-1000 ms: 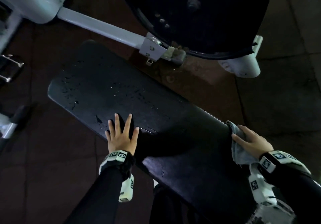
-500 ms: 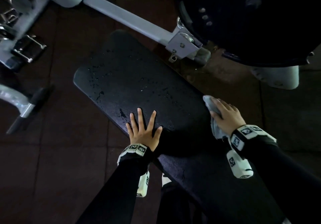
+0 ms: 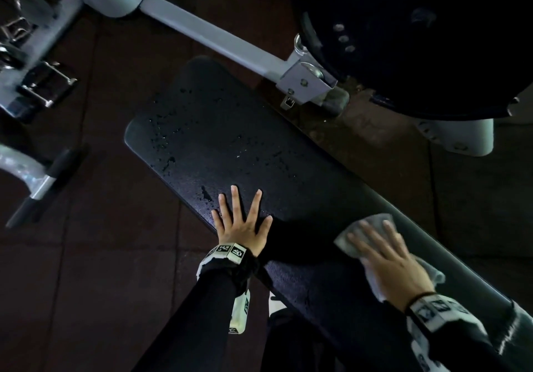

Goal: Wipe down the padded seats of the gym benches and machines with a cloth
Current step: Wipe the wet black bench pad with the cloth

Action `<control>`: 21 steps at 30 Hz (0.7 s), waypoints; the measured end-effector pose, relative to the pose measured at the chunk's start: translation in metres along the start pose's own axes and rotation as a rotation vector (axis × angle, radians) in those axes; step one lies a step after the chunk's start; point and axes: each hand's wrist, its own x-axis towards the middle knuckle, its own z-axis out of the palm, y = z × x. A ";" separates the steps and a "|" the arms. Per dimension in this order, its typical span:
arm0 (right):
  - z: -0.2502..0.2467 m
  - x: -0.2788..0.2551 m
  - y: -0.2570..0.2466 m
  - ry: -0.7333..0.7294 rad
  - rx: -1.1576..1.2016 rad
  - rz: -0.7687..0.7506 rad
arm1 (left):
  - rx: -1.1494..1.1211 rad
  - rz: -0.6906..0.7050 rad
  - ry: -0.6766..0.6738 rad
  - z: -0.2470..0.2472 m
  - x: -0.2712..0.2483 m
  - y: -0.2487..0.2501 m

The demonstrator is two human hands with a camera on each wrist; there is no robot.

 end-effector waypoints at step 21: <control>-0.011 0.041 -0.041 0.076 0.080 0.045 | -0.007 -0.004 -0.041 -0.005 -0.001 0.001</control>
